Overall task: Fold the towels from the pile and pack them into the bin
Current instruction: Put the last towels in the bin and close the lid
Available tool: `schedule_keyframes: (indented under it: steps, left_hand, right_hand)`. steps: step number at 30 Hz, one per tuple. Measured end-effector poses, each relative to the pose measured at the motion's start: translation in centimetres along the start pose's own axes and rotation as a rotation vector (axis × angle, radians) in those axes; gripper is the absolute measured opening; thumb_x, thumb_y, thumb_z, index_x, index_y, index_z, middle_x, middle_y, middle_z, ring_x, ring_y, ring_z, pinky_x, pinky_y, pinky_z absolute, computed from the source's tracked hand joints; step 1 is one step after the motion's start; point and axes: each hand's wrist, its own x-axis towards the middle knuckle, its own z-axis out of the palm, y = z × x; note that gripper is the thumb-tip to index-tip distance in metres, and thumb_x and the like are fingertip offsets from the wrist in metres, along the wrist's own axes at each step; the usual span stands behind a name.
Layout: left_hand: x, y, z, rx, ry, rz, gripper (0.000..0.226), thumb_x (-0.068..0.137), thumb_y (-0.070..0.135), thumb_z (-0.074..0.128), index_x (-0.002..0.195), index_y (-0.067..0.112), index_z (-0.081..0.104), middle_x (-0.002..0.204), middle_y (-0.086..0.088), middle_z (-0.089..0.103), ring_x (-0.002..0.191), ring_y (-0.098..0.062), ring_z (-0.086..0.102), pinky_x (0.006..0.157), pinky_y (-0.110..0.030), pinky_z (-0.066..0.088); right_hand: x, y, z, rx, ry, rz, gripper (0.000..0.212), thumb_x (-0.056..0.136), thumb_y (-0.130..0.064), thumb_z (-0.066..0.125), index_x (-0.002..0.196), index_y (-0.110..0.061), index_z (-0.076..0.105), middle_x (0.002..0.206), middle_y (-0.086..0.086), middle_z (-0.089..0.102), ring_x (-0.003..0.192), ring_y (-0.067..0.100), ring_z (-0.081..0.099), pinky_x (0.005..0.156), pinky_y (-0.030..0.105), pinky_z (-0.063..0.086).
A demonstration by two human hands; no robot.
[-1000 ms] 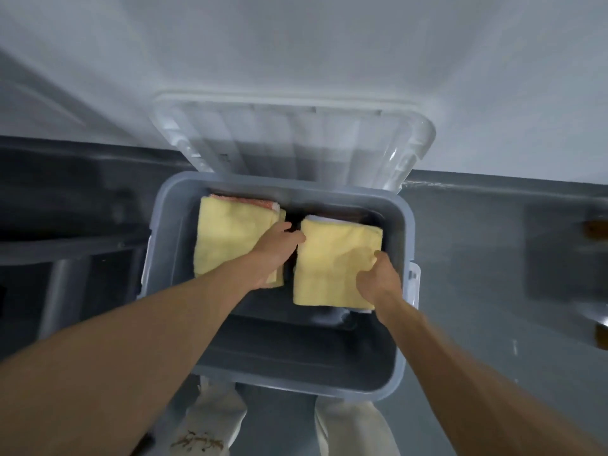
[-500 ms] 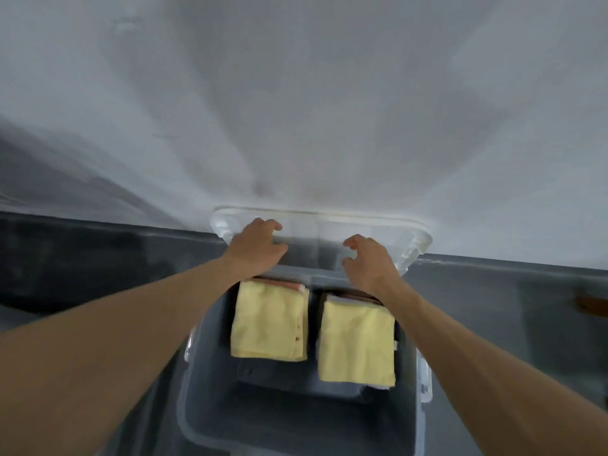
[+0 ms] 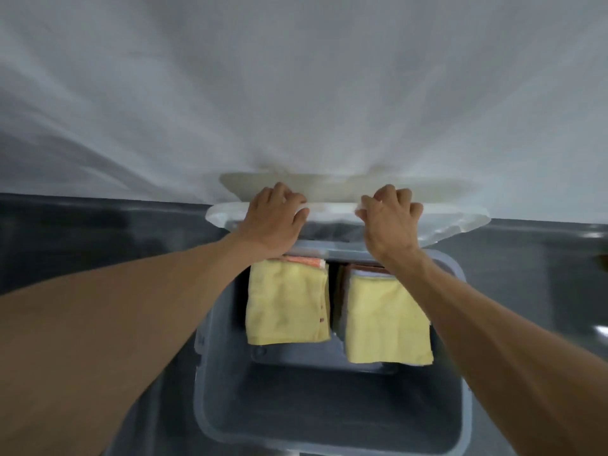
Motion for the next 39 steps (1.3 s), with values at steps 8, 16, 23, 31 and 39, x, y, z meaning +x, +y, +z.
schedule_keyframes:
  steps: [8,16,23,31,39]
  left_hand:
    - [-1.5,-1.4,1.6,-0.037,-0.055,0.004,0.039,0.105,0.029,0.024,0.140,0.025,0.042,0.130,-0.007,0.053,0.120,-0.028,0.046,0.101,-0.037,0.028]
    - [-5.1,-0.6,-0.7,-0.065,-0.134,0.023,0.037,0.103,0.036,0.040,0.131,0.016,0.052,0.128,-0.003,0.050,0.124,-0.020,0.041,0.096,-0.037,0.031]
    - [-12.5,1.1,-3.4,-0.085,-0.188,0.025,0.041,0.095,0.040,0.054,0.128,0.016,0.054,0.122,-0.002,0.042,0.116,-0.019,0.042,0.097,-0.039,0.039]
    - [-21.4,3.2,0.4,-0.023,-0.202,0.053,0.038,0.092,0.038,0.061,0.123,0.018,0.052,0.121,0.005,0.046,0.115,-0.016,0.041,0.094,-0.034,0.035]
    - [-28.4,4.0,7.9,0.185,-0.101,0.156,0.039,0.094,0.041,0.056,0.121,0.015,0.048,0.120,0.000,0.049,0.104,-0.017,0.044,0.086,-0.031,0.039]
  right_hand:
    - [-1.6,0.1,0.7,0.119,-0.095,0.038,0.035,0.095,-0.015,0.049,0.130,-0.020,0.050,0.128,0.003,0.052,0.128,0.021,0.043,0.116,0.052,-0.007]
    - [-6.1,-0.2,-1.1,0.146,-0.140,0.056,0.033,0.095,-0.016,0.053,0.128,-0.021,0.056,0.132,0.006,0.051,0.130,0.025,0.040,0.117,0.050,0.001]
    - [-12.9,-0.6,-4.0,0.061,-0.182,-0.059,0.036,0.093,-0.022,0.056,0.128,-0.023,0.052,0.125,0.001,0.051,0.117,0.023,0.045,0.096,0.040,0.034]
    - [-22.1,0.4,-1.5,0.067,-0.182,-0.134,0.033,0.087,-0.029,0.064,0.118,-0.023,0.053,0.116,-0.004,0.052,0.109,0.021,0.045,0.090,0.038,0.036]
    - [-29.7,2.0,5.3,0.079,-0.064,-0.225,0.039,0.080,-0.021,0.074,0.116,-0.015,0.057,0.108,0.001,0.057,0.098,0.025,0.047,0.082,0.036,0.034]
